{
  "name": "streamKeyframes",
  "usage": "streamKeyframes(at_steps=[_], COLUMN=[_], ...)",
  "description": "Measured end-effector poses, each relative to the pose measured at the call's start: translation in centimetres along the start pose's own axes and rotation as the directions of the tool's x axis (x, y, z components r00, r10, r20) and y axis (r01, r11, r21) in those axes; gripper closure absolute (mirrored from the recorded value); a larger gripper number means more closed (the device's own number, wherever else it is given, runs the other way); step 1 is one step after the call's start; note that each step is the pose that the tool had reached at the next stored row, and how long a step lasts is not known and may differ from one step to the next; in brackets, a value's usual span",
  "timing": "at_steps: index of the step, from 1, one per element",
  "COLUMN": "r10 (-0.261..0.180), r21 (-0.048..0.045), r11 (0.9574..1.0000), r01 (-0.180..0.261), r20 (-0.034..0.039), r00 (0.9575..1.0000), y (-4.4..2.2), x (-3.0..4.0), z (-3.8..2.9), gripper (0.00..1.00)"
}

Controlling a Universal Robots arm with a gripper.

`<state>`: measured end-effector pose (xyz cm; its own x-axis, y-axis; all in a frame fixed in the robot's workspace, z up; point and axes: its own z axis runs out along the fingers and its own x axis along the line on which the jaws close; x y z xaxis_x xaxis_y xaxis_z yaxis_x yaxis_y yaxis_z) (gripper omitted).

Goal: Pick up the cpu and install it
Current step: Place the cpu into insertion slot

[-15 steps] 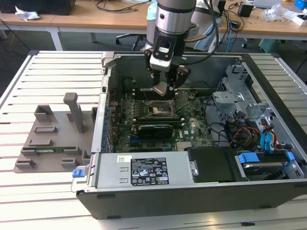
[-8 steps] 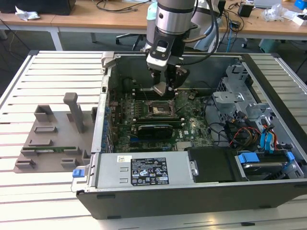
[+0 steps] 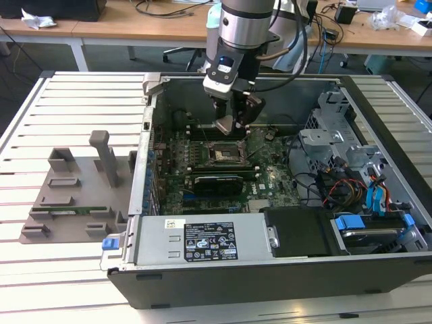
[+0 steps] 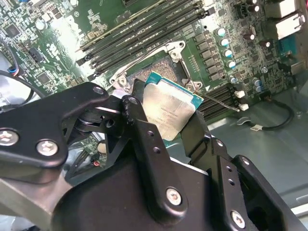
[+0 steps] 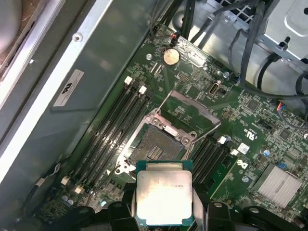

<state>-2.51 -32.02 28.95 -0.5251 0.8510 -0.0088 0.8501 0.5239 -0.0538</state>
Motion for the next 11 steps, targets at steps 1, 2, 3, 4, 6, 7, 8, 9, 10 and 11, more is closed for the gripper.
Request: streamKeyframes(at_steps=[1, 2, 3, 4, 6, 7, 8, 9, 10, 11], r10=[0.006, 0.015, 0.021, 0.03, 0.048, 0.055, 0.062, 0.073, 0.082, 0.087], r21=[0.0001, 0.0003, 0.0004, 0.0006, 0.0008, 0.001, 0.001, 0.0012, 0.0014, 0.0015], r11=[1.0, 0.9999, 0.9998, 0.9995, 0.9988, 0.9985, 0.9981, 0.9973, 0.9967, 0.9962], r01=[-0.006, -0.015, -0.021, -0.03, -0.048, -0.055, -0.062, -0.073, -0.082, -0.087], r20=[-0.0003, -0.0006, -0.0008, -0.0012, -0.002, -0.0023, -0.0026, -0.0032, -0.0036, -0.0038], r00=[1.0, 0.9999, 0.9998, 0.9995, 0.9988, 0.9985, 0.9981, 0.9973, 0.9967, 0.9962], y=[0.0, 0.0, 0.0, 0.0, 0.0, 0.0, 0.0, 0.0, 0.0, 0.0], x=[0.0, 0.0, 0.0, 0.0, 0.0, 0.0, 0.0, 0.0, 0.0, 0.0], z=[0.0, 0.0, 0.0, 0.0, 0.0, 0.0, 0.0, 0.0, 0.0, 0.0], gripper=[0.45, 0.45, 0.45, 0.45, 0.45, 0.45, 0.45, 0.45, 0.45, 0.45])
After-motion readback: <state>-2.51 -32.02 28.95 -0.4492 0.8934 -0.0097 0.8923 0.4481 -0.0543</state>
